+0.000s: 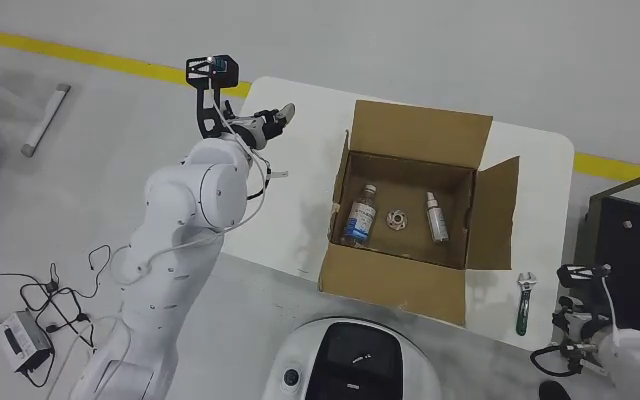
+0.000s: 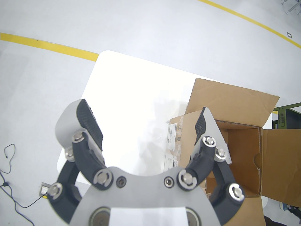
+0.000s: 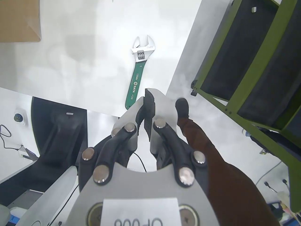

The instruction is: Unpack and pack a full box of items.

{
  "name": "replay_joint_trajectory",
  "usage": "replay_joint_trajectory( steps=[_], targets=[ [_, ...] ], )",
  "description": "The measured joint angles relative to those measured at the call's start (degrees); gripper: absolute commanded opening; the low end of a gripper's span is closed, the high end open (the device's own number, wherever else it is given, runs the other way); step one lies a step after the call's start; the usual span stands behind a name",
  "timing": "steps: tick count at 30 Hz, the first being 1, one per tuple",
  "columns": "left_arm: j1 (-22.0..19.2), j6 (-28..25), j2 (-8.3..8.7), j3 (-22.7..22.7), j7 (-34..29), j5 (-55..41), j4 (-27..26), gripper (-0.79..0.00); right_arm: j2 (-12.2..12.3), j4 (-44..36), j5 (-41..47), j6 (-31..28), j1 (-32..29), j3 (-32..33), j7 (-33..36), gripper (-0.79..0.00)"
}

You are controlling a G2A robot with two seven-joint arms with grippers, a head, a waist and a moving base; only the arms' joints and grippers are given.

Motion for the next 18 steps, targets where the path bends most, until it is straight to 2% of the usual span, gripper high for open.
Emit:
replay_joint_trajectory(
  steps=[5, 6, 10, 11, 12, 13, 14, 15, 18],
  targets=[
    [0.0, 0.0, 0.0, 0.0, 0.0, 0.0, 0.0, 0.0, -0.08, 2.76, -0.3, 0.81, 0.68, -2.46, -0.69, -0.785],
    [0.0, 0.0, 0.0, 0.0, 0.0, 0.0, 0.0, 0.0, -0.07, 4.02, -0.47, 1.56, 1.38, -3.08, -0.12, -0.733],
    [0.0, 0.0, 0.0, 0.0, 0.0, 0.0, 0.0, 0.0, 0.07, 8.53, -0.41, 2.36, 4.43, -4.86, 2.02, -0.736],
    [0.0, 0.0, 0.0, 0.0, 0.0, 0.0, 0.0, 0.0, 0.13, 9.45, -0.8, 2.36, 5.13, -5.27, 2.47, -0.714],
    [0.0, 0.0, 0.0, 0.0, 0.0, 0.0, 0.0, 0.0, 0.19, 10.49, -1.36, 2.32, 6.02, -5.85, 2.86, -0.65],
    [0.0, 0.0, 0.0, 0.0, 0.0, 0.0, 0.0, 0.0, 0.23, 11.18, -1.66, 2.35, 6.63, -6.25, 3.03, -0.548],
    [0.0, 0.0, 0.0, 0.0, 0.0, 0.0, 0.0, 0.0, 0.25, 11.79, -1.91, 2.4, 7.19, -6.65, 3.19, -0.511],
    [0.0, 0.0, 0.0, 0.0, 0.0, 0.0, 0.0, 0.0, 0.29, 12.52, -2.28, 2.46, 7.89, -7.17, 3.35, -0.486],
    [0.0, 0.0, 0.0, 0.0, 0.0, 0.0, 0.0, 0.0, 0.35, 14.16, -3.22, 2.84, 9.5, -8.53, 3.77, -0.48]
  ],
)
